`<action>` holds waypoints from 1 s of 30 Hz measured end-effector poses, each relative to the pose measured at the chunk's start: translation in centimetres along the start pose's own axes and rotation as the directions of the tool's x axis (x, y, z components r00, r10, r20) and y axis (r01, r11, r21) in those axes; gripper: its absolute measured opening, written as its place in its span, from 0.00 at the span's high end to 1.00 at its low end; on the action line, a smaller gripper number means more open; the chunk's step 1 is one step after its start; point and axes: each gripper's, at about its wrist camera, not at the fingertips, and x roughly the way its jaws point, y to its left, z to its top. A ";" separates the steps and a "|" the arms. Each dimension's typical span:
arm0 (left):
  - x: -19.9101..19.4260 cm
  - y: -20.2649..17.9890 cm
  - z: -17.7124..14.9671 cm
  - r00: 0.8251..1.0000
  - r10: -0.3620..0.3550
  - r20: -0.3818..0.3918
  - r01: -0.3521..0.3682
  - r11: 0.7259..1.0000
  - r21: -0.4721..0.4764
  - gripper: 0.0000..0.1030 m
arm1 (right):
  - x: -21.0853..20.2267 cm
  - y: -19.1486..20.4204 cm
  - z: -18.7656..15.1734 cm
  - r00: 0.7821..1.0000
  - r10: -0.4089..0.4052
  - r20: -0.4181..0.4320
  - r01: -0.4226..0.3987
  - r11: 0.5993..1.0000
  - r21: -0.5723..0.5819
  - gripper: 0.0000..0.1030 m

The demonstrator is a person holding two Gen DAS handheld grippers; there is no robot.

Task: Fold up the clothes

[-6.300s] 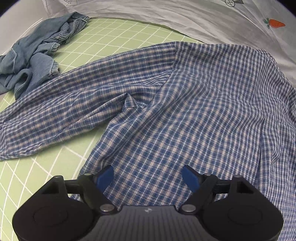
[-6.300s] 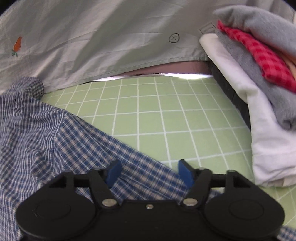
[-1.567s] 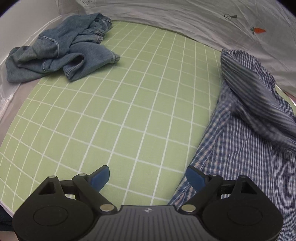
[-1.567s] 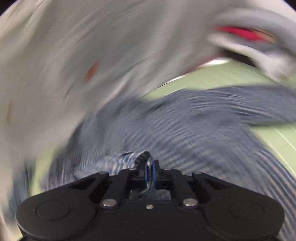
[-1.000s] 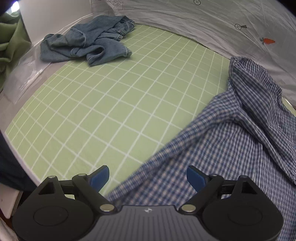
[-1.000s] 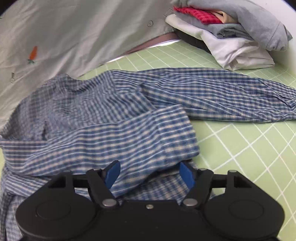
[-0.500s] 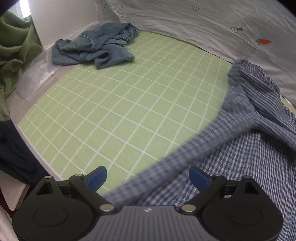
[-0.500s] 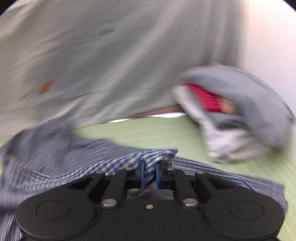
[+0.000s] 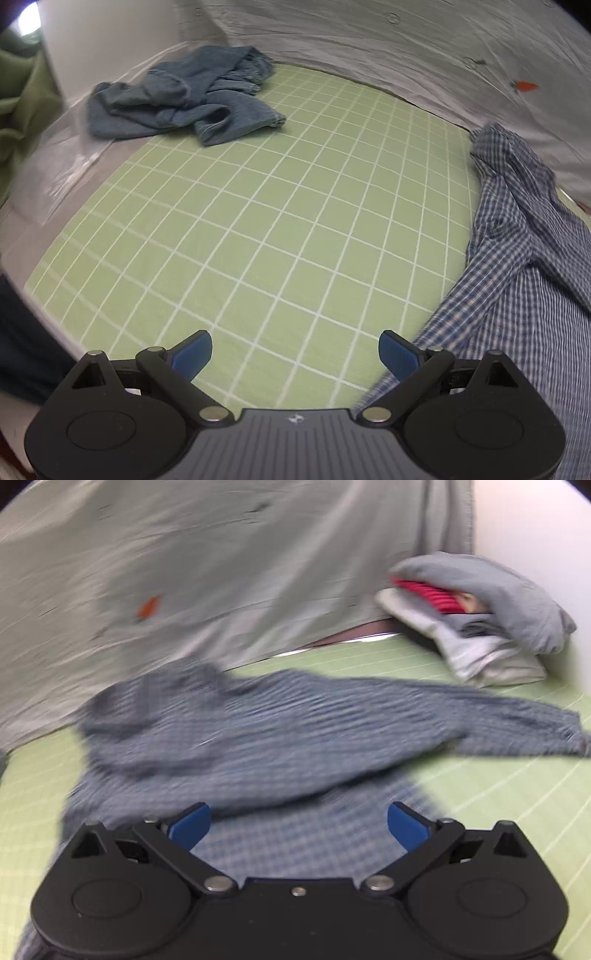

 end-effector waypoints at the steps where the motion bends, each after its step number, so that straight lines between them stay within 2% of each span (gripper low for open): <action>1: 0.5 0.8 0.3 1.000 -0.022 -0.011 0.022 0.999 0.028 0.06 | -0.9 2.0 -1.2 1.000 0.008 0.001 -0.008 1.000 -0.006 0.00; 5: 1.9 3.7 1.8 0.990 -0.135 -0.033 0.138 0.982 0.125 0.06 | -3.9 9.7 -5.7 0.999 -0.007 -0.031 0.007 1.000 -0.011 0.00; 8: 2.7 4.5 2.6 0.968 -0.246 -0.057 0.253 0.938 0.237 0.06 | -5.7 14.9 -9.0 0.999 -0.013 -0.045 0.013 1.000 -0.012 0.00; 9: 2.8 4.7 2.8 0.965 -0.256 -0.062 0.263 0.926 0.269 0.06 | -5.9 16.3 -9.8 0.998 -0.034 -0.061 0.034 0.999 -0.008 0.00; 12: 2.4 5.6 3.7 0.956 -0.286 -0.071 0.294 0.908 0.299 0.06 | -7.1 19.2 -11.4 0.990 -0.062 -0.125 0.071 0.995 0.066 0.07; 15: 2.7 6.4 4.1 0.939 -0.331 -0.091 0.343 0.894 0.288 0.06 | -8.8 21.0 -12.7 0.990 -0.033 -0.140 0.049 0.992 0.114 0.10; 18: 3.2 6.9 4.2 0.931 -0.348 -0.111 0.366 0.883 0.296 0.06 | -9.5 22.5 -14.1 0.989 -0.041 -0.141 0.054 0.995 0.087 0.28; 20: 3.5 7.2 4.2 0.929 -0.351 -0.121 0.371 0.877 0.306 0.06 | -9.8 23.1 -15.1 0.987 -0.022 -0.156 0.039 0.994 0.107 0.48; 22: 3.5 7.7 4.2 0.924 -0.358 -0.131 0.381 0.874 0.302 0.06 | -9.9 23.7 -15.9 0.984 -0.001 -0.177 0.021 0.994 0.110 0.53; 26: 3.6 8.1 3.9 0.915 -0.373 -0.156 0.404 0.866 0.296 0.06 | -10.4 25.0 -16.8 0.980 0.042 -0.195 -0.022 0.994 0.104 0.74; 27: 3.6 8.0 3.8 0.913 -0.376 -0.161 0.408 0.862 0.301 0.06 | -10.5 25.2 -17.0 0.979 0.049 -0.196 -0.030 0.994 0.101 0.76; 30: 3.4 7.7 3.4 0.908 -0.384 -0.169 0.419 0.853 0.311 0.06 | -10.7 25.6 -17.2 0.977 0.072 -0.200 -0.053 0.994 0.096 0.93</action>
